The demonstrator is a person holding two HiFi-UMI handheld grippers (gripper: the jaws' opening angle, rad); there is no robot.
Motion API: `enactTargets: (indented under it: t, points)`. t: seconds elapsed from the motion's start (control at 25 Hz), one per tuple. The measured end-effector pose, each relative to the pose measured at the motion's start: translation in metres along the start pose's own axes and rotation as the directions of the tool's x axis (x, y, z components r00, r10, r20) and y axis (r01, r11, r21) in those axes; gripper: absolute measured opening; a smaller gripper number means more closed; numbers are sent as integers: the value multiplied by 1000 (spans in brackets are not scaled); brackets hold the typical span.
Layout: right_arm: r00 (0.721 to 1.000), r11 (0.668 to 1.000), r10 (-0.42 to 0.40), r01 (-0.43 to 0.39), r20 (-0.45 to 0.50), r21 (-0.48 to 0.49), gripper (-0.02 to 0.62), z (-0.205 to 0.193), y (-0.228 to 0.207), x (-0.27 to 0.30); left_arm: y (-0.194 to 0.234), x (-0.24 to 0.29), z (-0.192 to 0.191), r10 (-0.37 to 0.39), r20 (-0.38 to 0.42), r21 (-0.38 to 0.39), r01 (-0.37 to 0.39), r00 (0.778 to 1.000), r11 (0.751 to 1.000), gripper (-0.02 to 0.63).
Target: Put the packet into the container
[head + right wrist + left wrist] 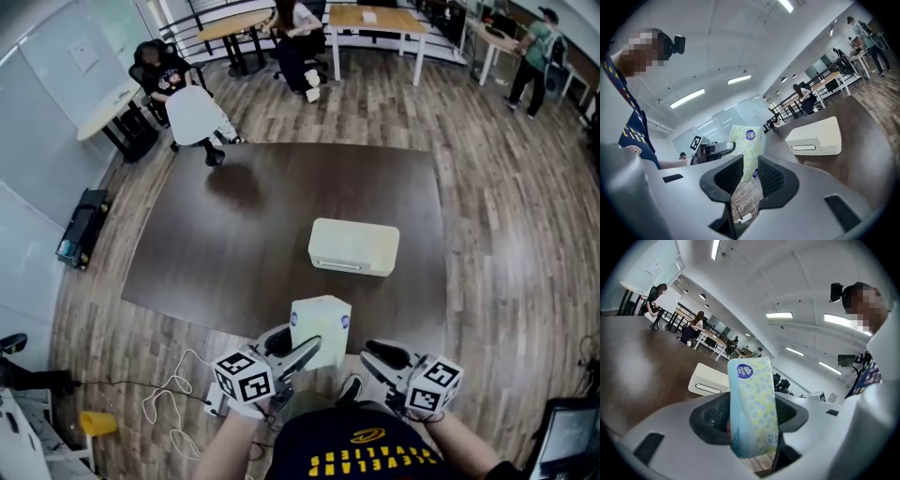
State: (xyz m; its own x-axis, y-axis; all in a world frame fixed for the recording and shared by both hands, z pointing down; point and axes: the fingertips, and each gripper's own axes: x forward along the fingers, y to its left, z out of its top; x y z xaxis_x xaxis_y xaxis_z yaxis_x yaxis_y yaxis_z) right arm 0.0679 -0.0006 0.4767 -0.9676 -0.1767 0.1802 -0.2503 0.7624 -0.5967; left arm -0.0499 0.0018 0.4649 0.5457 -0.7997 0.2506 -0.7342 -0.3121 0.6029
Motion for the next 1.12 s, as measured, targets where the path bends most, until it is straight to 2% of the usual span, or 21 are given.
enactTargets:
  t: [0.12,0.24,0.36,0.64,0.84,1.0,1.12]
  points:
    - [999,999,-35,35,-8,8,32,0,-14,1,12,8,-4,78,-53,68,-74,996,995,245]
    - [998,998,-60,60,-27,9,15,-3,-26,5,29,11,-6,160,-109,170,-140,981,975,245]
    - [996,996,-83,84,-42,5,15,-5,-35,11,43,16,0,188,-143,239,-150,972,959,245]
    - [988,989,-147,147,-45,6,15,13,-54,39,79,44,32,163,-180,291,-105,970,951,245]
    - [979,979,-201,201,-27,19,15,22,-66,63,103,64,62,127,-212,367,-42,969,929,245]
    - [972,971,-236,235,-1,45,15,35,-76,79,113,84,87,105,-250,455,21,962,890,245]
    - [961,960,-275,274,0,51,15,40,-81,87,118,96,101,97,-284,543,76,954,837,245]
